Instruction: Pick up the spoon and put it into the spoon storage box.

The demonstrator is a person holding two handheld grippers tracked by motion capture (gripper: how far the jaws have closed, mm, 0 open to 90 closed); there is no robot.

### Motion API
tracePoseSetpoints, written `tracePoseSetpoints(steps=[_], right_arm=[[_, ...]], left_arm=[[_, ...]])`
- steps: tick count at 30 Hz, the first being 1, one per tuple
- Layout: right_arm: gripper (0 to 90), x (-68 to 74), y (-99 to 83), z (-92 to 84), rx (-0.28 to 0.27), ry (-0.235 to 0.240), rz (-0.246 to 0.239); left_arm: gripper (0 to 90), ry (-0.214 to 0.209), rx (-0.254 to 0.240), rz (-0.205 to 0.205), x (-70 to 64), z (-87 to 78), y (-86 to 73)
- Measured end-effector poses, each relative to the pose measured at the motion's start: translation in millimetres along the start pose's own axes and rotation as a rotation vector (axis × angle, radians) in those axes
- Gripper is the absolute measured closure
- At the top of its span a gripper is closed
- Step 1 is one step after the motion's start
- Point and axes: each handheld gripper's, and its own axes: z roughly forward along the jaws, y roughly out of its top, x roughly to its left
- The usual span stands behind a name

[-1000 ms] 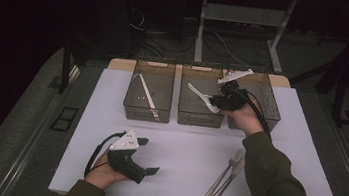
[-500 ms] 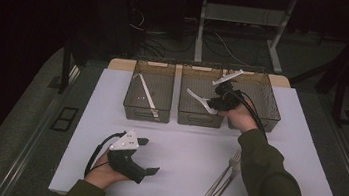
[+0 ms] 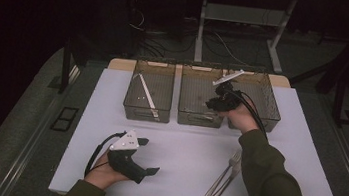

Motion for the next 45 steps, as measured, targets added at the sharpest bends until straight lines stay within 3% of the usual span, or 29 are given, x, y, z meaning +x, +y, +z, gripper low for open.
tracePoseSetpoints(steps=[9,15,30,45], right_arm=[[53.9,-3.2,-0.6,-15.6,-0.063,0.045,0.066],[44.3,-1.3,-2.9,-34.0,-0.115,0.069,0.068],[40.4,4.8,-34.0,-73.1,-0.194,0.098,0.047],[40.0,15.1,-96.3,-97.4,-0.229,0.117,0.051]], left_arm=[[0.0,0.001,-0.003,-0.006,-0.3,0.3,-0.2],[0.0,0.002,-0.001,-0.008,-0.4,0.1,-0.2],[0.0,0.001,0.014,0.003,0.1,0.0,-0.1],[0.0,0.007,0.019,0.002,-0.1,1.7,-0.4]])
